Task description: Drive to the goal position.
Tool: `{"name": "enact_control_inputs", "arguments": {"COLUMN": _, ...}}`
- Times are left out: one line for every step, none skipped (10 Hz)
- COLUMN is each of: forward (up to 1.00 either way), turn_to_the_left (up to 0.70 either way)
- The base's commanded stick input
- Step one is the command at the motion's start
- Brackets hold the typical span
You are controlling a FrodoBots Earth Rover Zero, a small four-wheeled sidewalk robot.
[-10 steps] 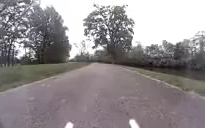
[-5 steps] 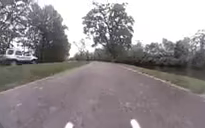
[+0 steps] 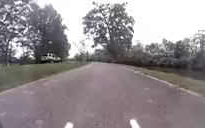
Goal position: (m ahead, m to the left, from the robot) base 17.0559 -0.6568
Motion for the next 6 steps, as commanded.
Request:
{"name": "enact_control_inputs", "arguments": {"forward": 0.7, "turn_to_the_left": 0.0}}
{"name": "enact_control_inputs", "arguments": {"forward": 0.7, "turn_to_the_left": 0.0}}
{"name": "enact_control_inputs", "arguments": {"forward": 0.7, "turn_to_the_left": 0.0}}
{"name": "enact_control_inputs", "arguments": {"forward": 0.7, "turn_to_the_left": 0.0}}
{"name": "enact_control_inputs", "arguments": {"forward": 0.7, "turn_to_the_left": 0.0}}
{"name": "enact_control_inputs", "arguments": {"forward": 0.7, "turn_to_the_left": 0.0}}
